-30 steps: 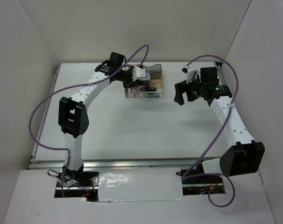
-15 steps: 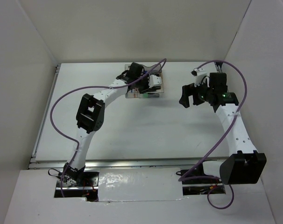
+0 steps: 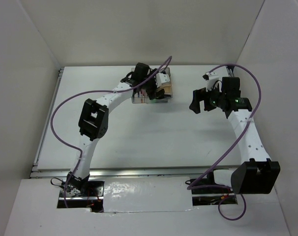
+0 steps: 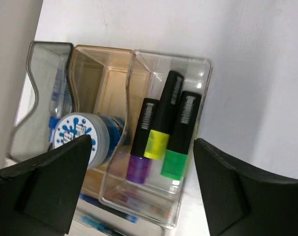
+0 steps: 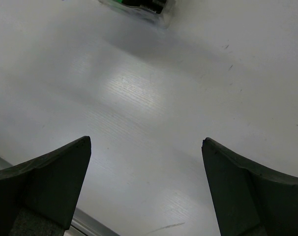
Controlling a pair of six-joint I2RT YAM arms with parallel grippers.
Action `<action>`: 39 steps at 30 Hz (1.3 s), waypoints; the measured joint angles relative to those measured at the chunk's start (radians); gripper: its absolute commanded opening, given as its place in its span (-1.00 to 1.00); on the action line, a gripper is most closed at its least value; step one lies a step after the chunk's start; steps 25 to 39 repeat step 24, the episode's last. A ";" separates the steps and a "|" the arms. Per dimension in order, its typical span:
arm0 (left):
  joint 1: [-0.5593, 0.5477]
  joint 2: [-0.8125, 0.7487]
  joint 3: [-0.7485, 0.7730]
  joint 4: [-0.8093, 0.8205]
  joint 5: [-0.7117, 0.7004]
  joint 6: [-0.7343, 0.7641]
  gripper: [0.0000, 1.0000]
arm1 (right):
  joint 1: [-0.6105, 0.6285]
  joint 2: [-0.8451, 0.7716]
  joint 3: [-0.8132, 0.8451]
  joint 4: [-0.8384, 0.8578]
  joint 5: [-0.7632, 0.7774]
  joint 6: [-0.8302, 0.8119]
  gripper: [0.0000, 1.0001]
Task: Sort the stationery into containers
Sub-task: Place the stationery into the container
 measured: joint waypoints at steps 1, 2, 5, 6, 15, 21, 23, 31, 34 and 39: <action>0.003 -0.014 0.000 -0.003 0.000 -0.040 0.99 | 0.000 0.000 0.000 0.000 -0.001 0.003 1.00; 0.006 -0.036 -0.001 -0.005 0.002 -0.091 0.99 | -0.002 -0.002 0.001 0.000 -0.002 0.006 1.00; 0.046 -0.158 -0.010 -0.027 0.012 -0.263 0.99 | -0.008 -0.011 0.001 0.002 -0.002 0.026 1.00; 0.074 -0.216 -0.010 -0.048 0.013 -0.314 0.99 | -0.011 -0.016 0.000 0.006 -0.002 0.032 1.00; 0.455 -0.722 -0.351 -0.178 -0.148 -0.552 0.99 | -0.030 0.011 -0.071 0.078 0.102 0.109 1.00; 0.576 -0.764 -0.803 -0.190 -0.248 -0.597 0.99 | -0.042 0.114 -0.114 0.113 0.221 0.146 1.00; 0.605 -0.763 -0.889 -0.208 -0.264 -0.602 0.98 | -0.050 0.139 -0.131 0.130 0.249 0.150 1.00; 0.617 -0.764 -0.913 -0.211 -0.270 -0.602 0.99 | -0.053 0.146 -0.142 0.140 0.261 0.151 1.00; 0.617 -0.764 -0.913 -0.211 -0.270 -0.602 0.99 | -0.053 0.146 -0.142 0.140 0.261 0.151 1.00; 0.617 -0.764 -0.913 -0.211 -0.270 -0.602 0.99 | -0.053 0.146 -0.142 0.140 0.261 0.151 1.00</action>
